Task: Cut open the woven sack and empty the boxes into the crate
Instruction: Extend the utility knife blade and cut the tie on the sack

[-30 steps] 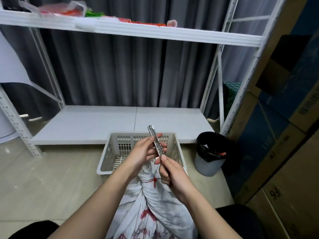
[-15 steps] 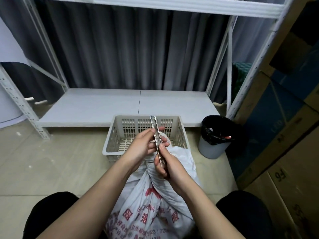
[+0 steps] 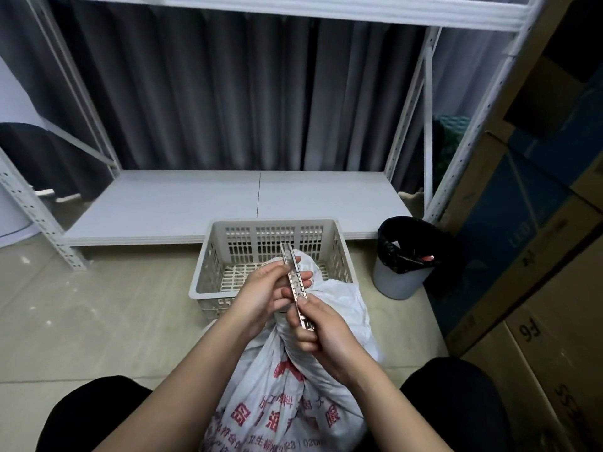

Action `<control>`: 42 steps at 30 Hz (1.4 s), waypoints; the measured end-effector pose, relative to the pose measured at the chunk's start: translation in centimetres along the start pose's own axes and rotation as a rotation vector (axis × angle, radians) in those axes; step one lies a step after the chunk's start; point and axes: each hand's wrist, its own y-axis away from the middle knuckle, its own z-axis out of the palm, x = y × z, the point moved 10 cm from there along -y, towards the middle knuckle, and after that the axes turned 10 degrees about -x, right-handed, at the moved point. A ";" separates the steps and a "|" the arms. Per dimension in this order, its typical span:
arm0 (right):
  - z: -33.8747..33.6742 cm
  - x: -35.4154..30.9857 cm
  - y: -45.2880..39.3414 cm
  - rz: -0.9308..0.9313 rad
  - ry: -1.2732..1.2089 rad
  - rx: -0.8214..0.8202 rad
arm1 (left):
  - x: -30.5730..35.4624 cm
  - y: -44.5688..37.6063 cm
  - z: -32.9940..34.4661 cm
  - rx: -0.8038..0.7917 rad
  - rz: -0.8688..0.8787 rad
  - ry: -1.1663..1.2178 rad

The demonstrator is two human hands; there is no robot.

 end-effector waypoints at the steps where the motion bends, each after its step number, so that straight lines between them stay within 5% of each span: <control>1: -0.2 0.0 0.0 -0.006 -0.033 0.014 | -0.2 0.1 0.0 -0.016 -0.003 0.016; 11: 0.3 -0.6 0.6 -0.068 -0.116 0.013 | -0.5 1.2 0.9 -0.115 0.022 0.226; 42: -0.1 1.8 2.2 0.157 -0.032 -0.003 | -1.7 2.6 1.7 -0.258 -0.111 -0.085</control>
